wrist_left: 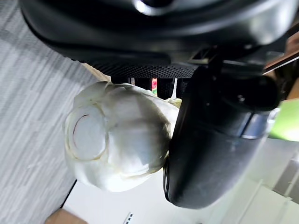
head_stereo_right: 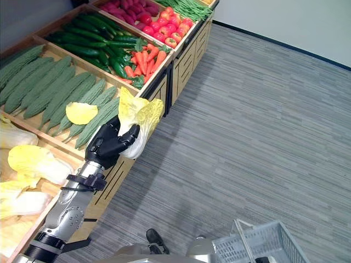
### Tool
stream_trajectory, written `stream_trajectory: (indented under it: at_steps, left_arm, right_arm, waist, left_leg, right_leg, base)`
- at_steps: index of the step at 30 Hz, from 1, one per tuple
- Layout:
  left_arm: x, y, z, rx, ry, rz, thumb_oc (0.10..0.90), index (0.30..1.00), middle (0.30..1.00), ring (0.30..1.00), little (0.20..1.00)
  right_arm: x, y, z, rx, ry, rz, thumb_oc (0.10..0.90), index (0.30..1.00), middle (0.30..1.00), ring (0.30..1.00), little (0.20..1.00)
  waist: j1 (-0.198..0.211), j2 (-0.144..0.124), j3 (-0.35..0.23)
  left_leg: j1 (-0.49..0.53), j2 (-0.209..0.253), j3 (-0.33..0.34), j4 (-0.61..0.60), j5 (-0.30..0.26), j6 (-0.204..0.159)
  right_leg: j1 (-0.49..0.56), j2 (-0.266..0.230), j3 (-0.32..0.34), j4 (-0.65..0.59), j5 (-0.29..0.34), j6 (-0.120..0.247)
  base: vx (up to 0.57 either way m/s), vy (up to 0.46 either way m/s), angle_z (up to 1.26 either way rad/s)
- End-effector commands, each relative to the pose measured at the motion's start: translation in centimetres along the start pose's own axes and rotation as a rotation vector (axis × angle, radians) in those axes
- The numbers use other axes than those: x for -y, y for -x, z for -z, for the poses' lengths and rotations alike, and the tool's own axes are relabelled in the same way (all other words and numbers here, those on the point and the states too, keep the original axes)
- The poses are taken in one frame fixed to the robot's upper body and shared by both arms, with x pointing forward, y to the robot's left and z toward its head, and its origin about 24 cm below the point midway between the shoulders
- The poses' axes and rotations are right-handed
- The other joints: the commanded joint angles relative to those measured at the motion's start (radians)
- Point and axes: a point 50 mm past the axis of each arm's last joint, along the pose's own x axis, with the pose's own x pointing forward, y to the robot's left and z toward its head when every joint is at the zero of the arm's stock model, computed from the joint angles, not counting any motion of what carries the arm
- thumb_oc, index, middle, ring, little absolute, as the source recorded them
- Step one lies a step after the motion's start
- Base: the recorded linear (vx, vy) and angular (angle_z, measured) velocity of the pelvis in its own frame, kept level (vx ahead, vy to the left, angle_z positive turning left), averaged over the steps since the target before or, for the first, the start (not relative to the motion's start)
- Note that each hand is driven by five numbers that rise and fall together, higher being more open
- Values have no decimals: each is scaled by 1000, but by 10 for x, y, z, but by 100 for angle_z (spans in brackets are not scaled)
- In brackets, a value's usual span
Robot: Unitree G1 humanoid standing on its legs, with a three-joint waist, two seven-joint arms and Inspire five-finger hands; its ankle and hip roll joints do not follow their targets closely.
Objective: Get the vegetables into the basket
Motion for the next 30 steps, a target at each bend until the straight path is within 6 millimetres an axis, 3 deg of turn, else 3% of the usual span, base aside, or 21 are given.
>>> stream_trajectory:
  at_steps: [1, 7, 15, 18, 19, 20, 21, 22, 23, 24, 25, 26, 27, 28, 30]
  left_arm:
    - [29, -16, -47, 252, -32, 172, 400, 300, 300, 300, 300]
    - [29, -15, -43, 217, -34, 190, 400, 300, 300, 300, 300]
    - [35, -20, -40, 203, -24, 226, 400, 300, 300, 300, 300]
    - [40, -24, -40, 207, -12, 244, 400, 300, 300, 300, 300]
    - [40, -24, -40, 208, -16, 249, 400, 300, 300, 300, 300]
    - [42, -24, -41, 216, -19, 256, 400, 300, 300, 300, 300]
    - [42, -24, -41, 216, -19, 256, 400, 300, 300, 300, 300]
    - [45, -25, -41, 224, -17, 254, 400, 300, 300, 300, 300]
    - [45, -25, -41, 225, -17, 254, 400, 300, 300, 300, 300]
    - [43, -25, -42, 230, -34, 243, 400, 300, 300, 300, 300]
    - [43, -26, -43, 237, -39, 246, 400, 300, 300, 300, 300]
    - [43, -26, -43, 237, -39, 246, 400, 300, 300, 300, 300]
    - [45, -26, -46, 255, -36, 249, 400, 300, 300, 300, 300]
    - [43, -26, -49, 260, -26, 247, 400, 300, 300, 300, 300]
    - [49, -29, -48, 251, -27, 288, 400, 300, 300, 300, 300]
  right_arm:
    - [35, -7, -22, 69, -14, 119, 400, 300, 300, 300, 300]
    - [42, -8, -33, 115, -17, 145, 400, 300, 300, 300, 300]
    - [44, -6, -28, 110, -32, 160, 400, 300, 300, 300, 300]
    - [46, -6, -24, 97, -51, 171, 400, 300, 300, 300, 300]
    - [48, -6, -25, 99, -48, 176, 400, 300, 300, 300, 300]
    - [52, -7, -27, 101, -32, 183, 400, 300, 300, 300, 300]
    - [52, -7, -27, 101, -33, 183, 400, 300, 300, 300, 300]
    - [58, -8, -33, 116, -12, 196, 400, 300, 300, 300, 300]
    - [58, -8, -34, 116, -13, 196, 400, 300, 300, 300, 300]
    - [63, -8, -38, 128, 3, 204, 400, 300, 300, 300, 300]
    - [70, -8, -37, 125, 26, 222, 400, 300, 300, 300, 300]
    - [70, -8, -37, 125, 26, 223, 400, 300, 300, 300, 300]
    - [73, -8, -36, 117, 41, 229, 400, 300, 300, 300, 300]
    - [75, -8, -33, 113, 40, 226, 400, 300, 300, 300, 300]
    - [73, -7, -23, 72, 57, 215, 400, 300, 300, 300, 300]
  waist:
    - [13, -10, -14]
    - [5, -3, 2]
    - [-16, 13, -2]
    - [-18, 8, 8]
    - [-7, 4, 14]
    - [10, 6, 21]
    - [7, 6, 21]
    - [54, 7, 27]
    - [53, 7, 24]
    - [84, 4, 32]
    - [106, 11, 24]
    - [105, 11, 24]
    - [126, 27, 18]
    - [120, 37, 15]
    - [102, 31, -7]
  left_leg:
    - [10, 143, 43, -7, 98, -159]
    - [1, 188, 38, 32, 126, -191]
    - [12, 215, 30, 37, 157, -215]
    - [-19, 261, -8, 139, 182, -247]
    - [-33, 270, -62, 183, 192, -258]
    - [-52, 251, -160, 203, 195, -257]
    - [-54, 252, -164, 205, 195, -257]
    - [-110, 159, -393, 169, 178, -211]
    - [-114, 158, -395, 167, 181, -210]
    - [-131, 122, -561, 112, 143, -193]
    - [-162, 118, -710, 65, 171, -195]
    - [-160, 118, -710, 63, 172, -196]
    - [-177, 91, -856, 13, 199, -204]
    - [-158, 92, -834, -4, 192, -208]
    - [-124, 77, -748, -5, 158, -183]
  right_leg:
    - [-27, 45, 21, -48, 120, -33]
    - [-21, 77, 34, -56, 101, -54]
    - [-25, 106, 64, -48, 84, -80]
    - [-13, 129, 93, -59, 73, -105]
    - [-8, 141, 116, -63, 70, -115]
    - [-10, 150, 141, -57, 66, -120]
    - [-10, 150, 138, -56, 64, -120]
    - [-24, 147, 194, -60, 84, -119]
    - [-27, 147, 192, -60, 86, -119]
    - [-27, 142, 261, -50, 84, -107]
    - [-40, 150, 322, -47, 88, -99]
    - [-39, 149, 322, -46, 87, -100]
    - [-40, 159, 386, -46, 81, -90]
    - [-32, 155, 416, -38, 68, -86]
    - [-32, 113, 441, -29, 71, -62]
  base:
    - [-33, -203, 7]
    - [-9, -181, -4]
    - [19, -122, -3]
    - [34, -187, 4]
    - [54, -128, -6]
    - [34, -69, -20]
    - [-38, 5, -48]
    - [-52, 20, -79]
    - [7, 43, -110]
    - [149, 81, -122]
    - [153, 78, -178]
    - [211, 151, -167]
    - [191, 198, -137]
    - [328, 419, -123]
    - [231, 373, -126]
